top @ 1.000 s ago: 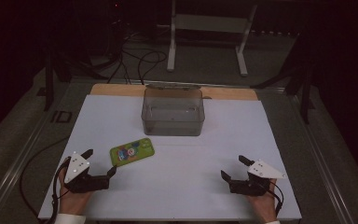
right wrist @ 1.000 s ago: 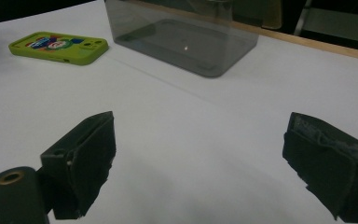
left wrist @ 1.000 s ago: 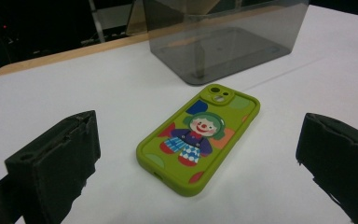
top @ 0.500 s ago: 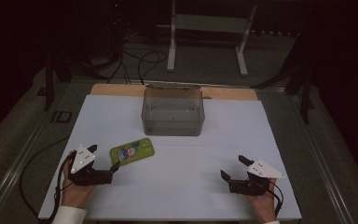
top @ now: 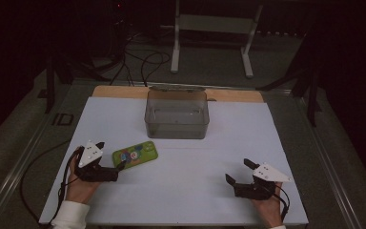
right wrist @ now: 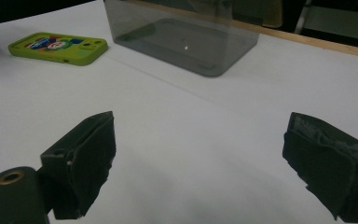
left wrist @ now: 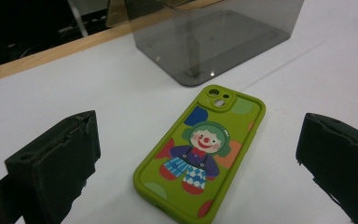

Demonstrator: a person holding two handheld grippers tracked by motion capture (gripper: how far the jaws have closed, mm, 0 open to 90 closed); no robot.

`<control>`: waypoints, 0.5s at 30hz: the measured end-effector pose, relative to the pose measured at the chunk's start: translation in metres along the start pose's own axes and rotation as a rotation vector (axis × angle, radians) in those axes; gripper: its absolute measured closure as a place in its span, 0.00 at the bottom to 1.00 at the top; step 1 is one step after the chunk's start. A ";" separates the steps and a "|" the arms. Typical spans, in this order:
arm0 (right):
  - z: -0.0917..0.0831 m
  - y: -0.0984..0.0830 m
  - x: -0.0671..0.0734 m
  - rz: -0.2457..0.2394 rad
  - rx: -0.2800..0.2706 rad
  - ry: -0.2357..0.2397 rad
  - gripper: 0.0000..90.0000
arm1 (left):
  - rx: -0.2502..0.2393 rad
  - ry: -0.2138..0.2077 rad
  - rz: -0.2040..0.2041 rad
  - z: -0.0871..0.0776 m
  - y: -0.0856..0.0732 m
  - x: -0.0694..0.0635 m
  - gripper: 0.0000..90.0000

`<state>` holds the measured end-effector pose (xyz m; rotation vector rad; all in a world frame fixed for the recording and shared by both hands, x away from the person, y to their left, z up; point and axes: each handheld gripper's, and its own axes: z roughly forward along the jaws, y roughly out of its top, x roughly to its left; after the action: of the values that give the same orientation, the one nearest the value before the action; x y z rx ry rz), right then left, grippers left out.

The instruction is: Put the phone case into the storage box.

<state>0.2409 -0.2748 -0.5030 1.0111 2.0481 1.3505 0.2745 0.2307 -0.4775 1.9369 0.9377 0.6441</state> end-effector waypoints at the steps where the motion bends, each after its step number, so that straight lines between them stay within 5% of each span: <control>1: 0.000 0.000 0.000 -0.001 0.000 0.000 0.10 | 0.002 -0.001 0.004 0.001 0.001 0.000 0.00; 15: 0.000 0.000 0.000 -0.002 0.000 0.001 0.10 | 0.007 -0.039 0.047 0.010 0.013 0.004 0.00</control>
<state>0.2413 -0.2748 -0.5031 1.0088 2.0497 1.3505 0.2886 0.2250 -0.4708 1.9759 0.8734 0.6286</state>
